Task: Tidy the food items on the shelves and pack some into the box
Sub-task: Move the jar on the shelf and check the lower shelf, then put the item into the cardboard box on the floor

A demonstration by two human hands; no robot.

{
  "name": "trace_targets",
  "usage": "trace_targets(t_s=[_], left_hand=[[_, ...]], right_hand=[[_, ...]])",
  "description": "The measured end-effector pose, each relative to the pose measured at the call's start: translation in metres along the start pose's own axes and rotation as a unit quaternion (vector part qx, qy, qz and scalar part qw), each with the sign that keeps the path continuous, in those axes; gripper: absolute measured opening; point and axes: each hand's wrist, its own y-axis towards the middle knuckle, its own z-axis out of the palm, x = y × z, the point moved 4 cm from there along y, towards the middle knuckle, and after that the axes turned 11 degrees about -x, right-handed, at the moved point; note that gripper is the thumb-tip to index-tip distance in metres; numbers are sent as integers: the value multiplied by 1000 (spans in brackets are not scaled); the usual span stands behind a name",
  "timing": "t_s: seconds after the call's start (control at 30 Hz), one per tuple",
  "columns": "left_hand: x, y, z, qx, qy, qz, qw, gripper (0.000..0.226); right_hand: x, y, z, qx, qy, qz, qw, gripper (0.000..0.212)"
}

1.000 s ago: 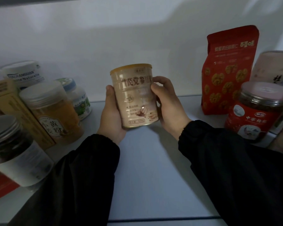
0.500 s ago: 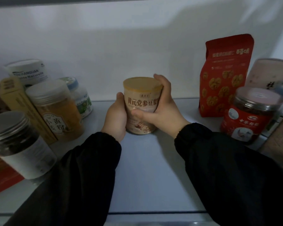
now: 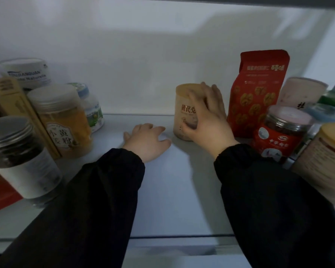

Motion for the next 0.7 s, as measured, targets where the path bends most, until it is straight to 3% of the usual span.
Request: trace_targets(t_s=[0.17,0.6,0.7], left_hand=[[0,-4,4,33,52,12,998,67],[-1,-19,4,-23,65,-19,997,67],[2,-31,-2,-26,76,-44,996,68]], right_hand=[[-6,5,5,24,-14,33,999,87],[-10,6,8,50,8,87,995,91],[-1,1,3,9,-8,57,998,91]])
